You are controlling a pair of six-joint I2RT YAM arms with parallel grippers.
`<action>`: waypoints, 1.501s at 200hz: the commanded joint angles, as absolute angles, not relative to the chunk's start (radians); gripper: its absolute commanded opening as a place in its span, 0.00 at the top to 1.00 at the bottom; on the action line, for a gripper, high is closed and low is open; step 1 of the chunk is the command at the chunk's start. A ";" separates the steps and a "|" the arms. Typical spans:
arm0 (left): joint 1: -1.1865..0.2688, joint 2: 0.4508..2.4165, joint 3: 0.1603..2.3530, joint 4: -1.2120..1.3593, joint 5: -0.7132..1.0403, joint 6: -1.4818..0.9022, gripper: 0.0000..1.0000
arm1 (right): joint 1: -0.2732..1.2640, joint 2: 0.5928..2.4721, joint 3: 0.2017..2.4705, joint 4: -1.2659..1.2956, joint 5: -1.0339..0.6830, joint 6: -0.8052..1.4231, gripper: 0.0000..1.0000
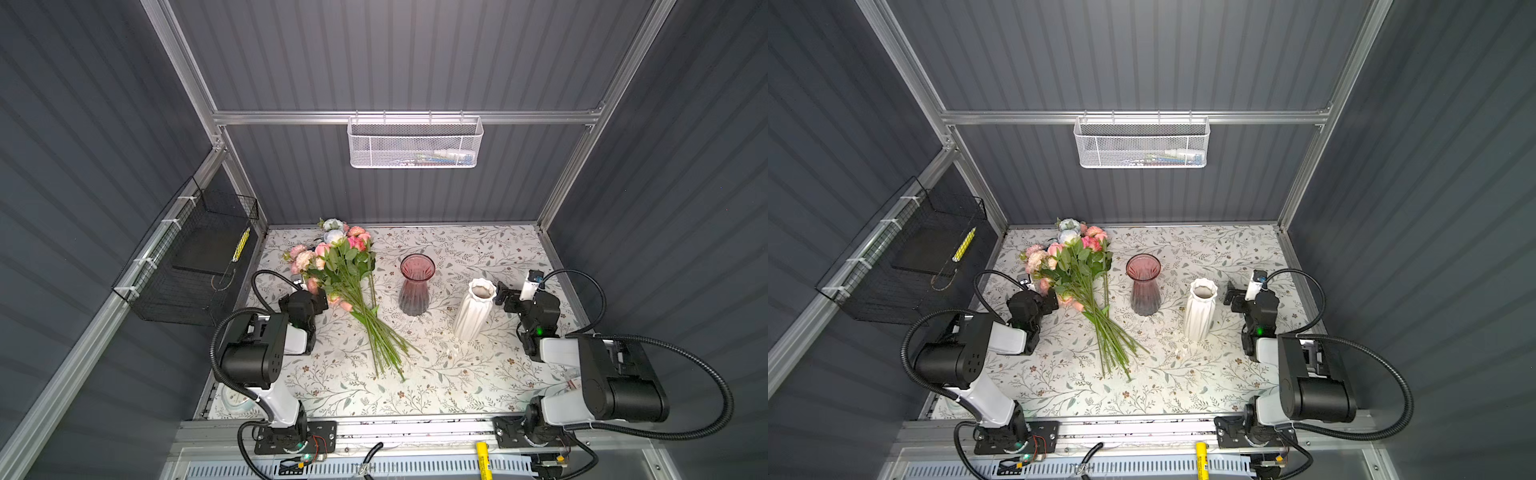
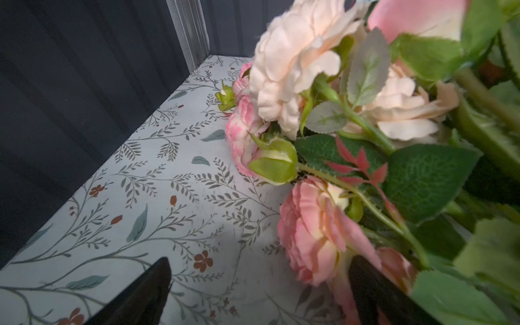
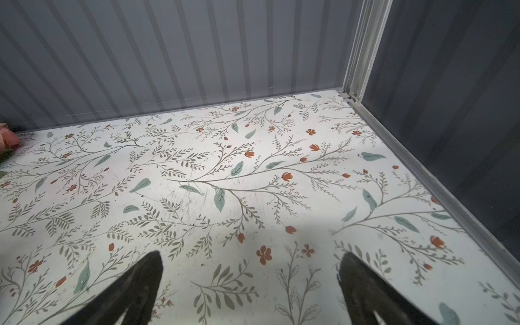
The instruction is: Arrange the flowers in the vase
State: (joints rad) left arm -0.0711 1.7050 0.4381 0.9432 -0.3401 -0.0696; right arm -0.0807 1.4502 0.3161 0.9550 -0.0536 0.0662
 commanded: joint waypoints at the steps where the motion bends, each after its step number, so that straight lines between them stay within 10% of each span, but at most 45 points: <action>1: -0.077 1.712 0.440 0.962 -0.354 -0.049 0.00 | -0.077 1.456 0.331 0.957 -0.058 0.054 0.01; 300: -0.077 1.703 0.438 0.976 -0.352 -0.043 0.00 | -0.103 1.451 0.327 0.967 -0.089 0.078 0.01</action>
State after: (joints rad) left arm -0.0711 1.7050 0.4381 0.9432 -0.3401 -0.0696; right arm -0.0856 1.4502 0.3164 0.9550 -0.0692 0.0666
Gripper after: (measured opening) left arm 0.997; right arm 0.988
